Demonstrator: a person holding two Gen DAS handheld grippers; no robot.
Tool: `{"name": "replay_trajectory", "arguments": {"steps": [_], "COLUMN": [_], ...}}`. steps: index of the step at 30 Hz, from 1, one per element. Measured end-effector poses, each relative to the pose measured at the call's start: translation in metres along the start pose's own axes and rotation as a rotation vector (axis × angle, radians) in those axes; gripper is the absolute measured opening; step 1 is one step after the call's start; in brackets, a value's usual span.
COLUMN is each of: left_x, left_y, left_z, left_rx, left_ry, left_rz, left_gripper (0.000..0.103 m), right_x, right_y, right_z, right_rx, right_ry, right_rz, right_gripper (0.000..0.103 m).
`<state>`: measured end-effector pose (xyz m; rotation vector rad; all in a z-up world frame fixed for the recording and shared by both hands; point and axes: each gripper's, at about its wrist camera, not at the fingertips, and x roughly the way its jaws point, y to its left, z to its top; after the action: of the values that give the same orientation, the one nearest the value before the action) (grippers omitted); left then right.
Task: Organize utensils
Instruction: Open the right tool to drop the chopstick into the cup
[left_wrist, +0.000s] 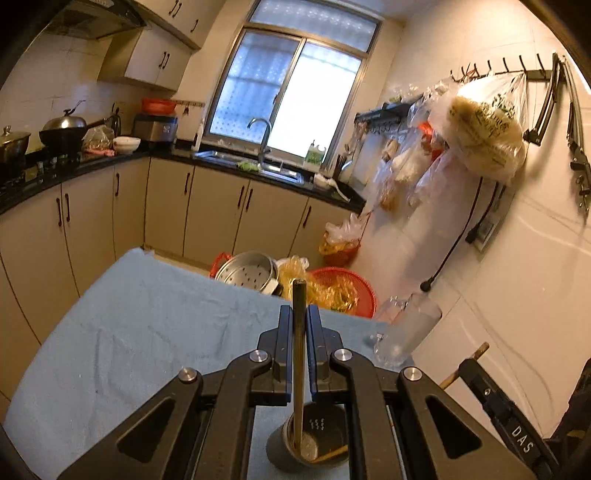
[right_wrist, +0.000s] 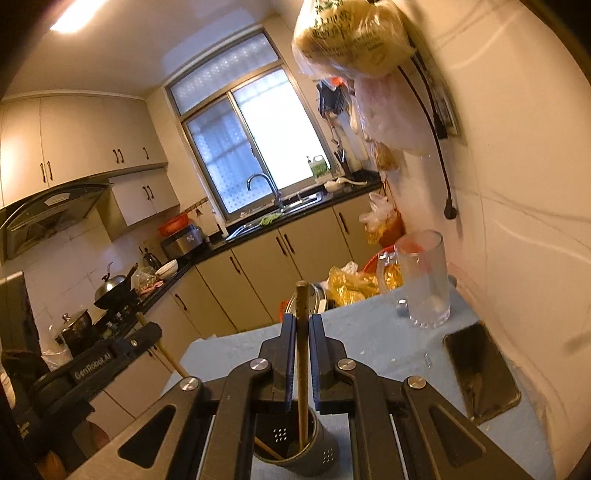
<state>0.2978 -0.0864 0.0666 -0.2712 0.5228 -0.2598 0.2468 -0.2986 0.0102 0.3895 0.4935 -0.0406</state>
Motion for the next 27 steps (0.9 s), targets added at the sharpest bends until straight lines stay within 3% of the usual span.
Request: {"name": "replay_trajectory", "arguments": {"steps": [9,10,13,17,20,23,27], "left_x": [0.002,0.001,-0.009,-0.042,-0.079,-0.118,-0.161], "left_y": [0.002,0.000,0.002,0.012,0.025,0.042,0.063], "left_z": [-0.012,-0.012,-0.012,-0.012,-0.018,-0.036,-0.078], "left_rx": [0.022,0.034,0.048,0.041,0.060,0.088,0.135], "left_ry": [0.080,0.087,0.097,0.083,0.099,0.114,0.138], "left_rz": [-0.012,-0.008,-0.019,0.000,0.078,0.143,0.247], "left_gripper": [0.009,0.012,0.036,0.040,0.047,0.057,0.059], "right_x": [0.005,0.004,0.002,-0.022,-0.057,-0.097,-0.141], "right_y": [-0.001,0.000,-0.001,0.001,0.008,0.016,0.025], "right_z": [-0.013,-0.014,-0.017,-0.019,-0.028,-0.046,-0.078], "right_rx": [0.003,0.000,0.009,0.015,-0.005,-0.041,-0.090], "right_ry": [0.049,0.053,0.083,0.087,0.088,0.089,0.124], "right_rz": [-0.003,0.002,0.028,0.025,0.034,0.050,0.038], "right_gripper": [0.010,0.012,0.014,0.028,0.037,0.057,0.060]}}
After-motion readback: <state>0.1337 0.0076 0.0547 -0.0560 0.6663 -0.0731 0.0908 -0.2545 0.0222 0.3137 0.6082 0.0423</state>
